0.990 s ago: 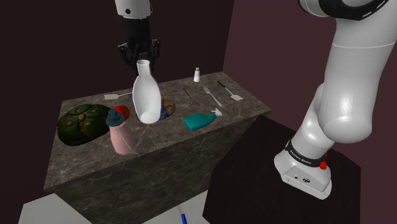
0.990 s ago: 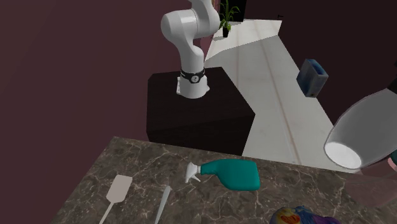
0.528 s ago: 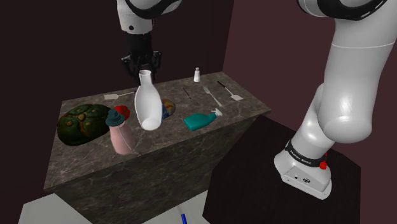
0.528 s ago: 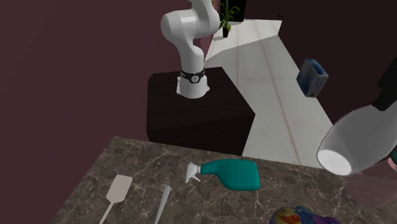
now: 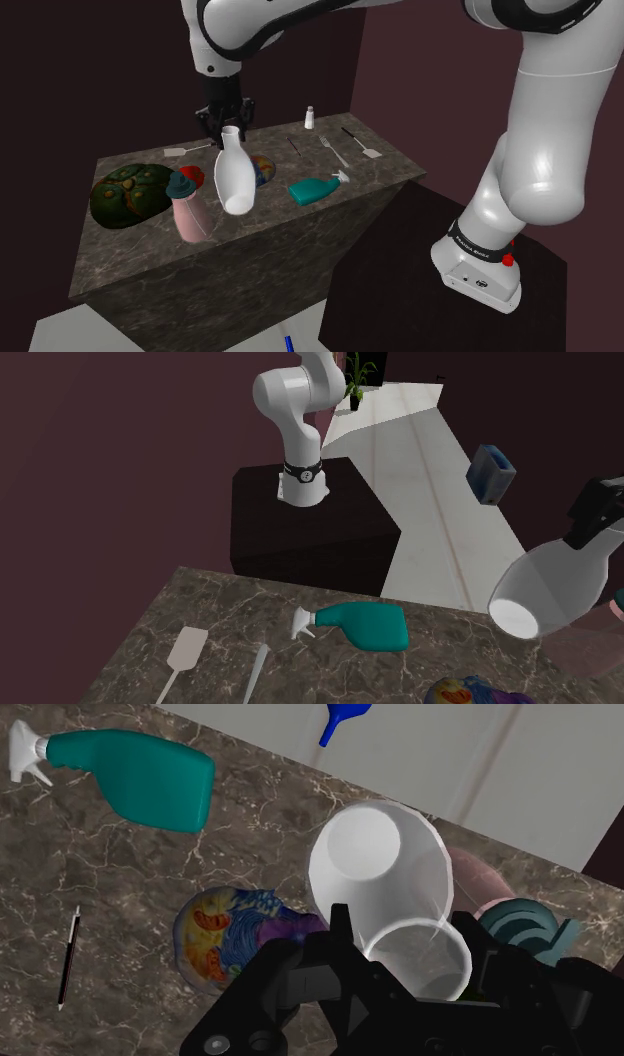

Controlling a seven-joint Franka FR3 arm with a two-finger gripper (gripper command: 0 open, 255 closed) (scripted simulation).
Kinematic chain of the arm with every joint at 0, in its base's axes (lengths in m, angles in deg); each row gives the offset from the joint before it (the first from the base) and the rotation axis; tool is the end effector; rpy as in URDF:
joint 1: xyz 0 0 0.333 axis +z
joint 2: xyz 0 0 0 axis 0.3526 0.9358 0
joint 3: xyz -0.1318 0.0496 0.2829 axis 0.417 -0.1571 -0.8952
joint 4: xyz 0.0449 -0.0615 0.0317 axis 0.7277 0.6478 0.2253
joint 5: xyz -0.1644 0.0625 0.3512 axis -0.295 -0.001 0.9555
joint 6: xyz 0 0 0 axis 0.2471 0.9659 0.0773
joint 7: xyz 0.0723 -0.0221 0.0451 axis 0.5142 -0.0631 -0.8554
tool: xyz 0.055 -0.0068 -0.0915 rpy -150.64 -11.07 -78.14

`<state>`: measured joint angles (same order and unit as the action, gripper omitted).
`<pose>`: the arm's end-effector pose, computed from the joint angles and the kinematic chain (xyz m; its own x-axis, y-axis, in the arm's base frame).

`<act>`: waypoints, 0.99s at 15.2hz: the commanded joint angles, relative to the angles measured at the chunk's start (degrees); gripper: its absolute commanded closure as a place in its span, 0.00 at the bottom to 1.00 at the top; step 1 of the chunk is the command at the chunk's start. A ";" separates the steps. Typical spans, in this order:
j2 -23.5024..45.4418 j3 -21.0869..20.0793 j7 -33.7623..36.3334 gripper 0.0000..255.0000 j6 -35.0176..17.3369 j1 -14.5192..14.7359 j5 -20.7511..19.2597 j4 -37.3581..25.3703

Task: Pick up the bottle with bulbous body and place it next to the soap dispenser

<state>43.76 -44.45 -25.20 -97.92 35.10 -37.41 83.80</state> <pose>0.5740 0.2923 0.4325 0.9953 -0.0949 -0.0196 -0.0953 -0.9952 -0.0199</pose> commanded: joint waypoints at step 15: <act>3.03 0.37 0.40 1.00 -8.55 0.14 -0.89 5.53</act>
<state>46.79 -44.09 -24.80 -106.40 35.24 -38.29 89.32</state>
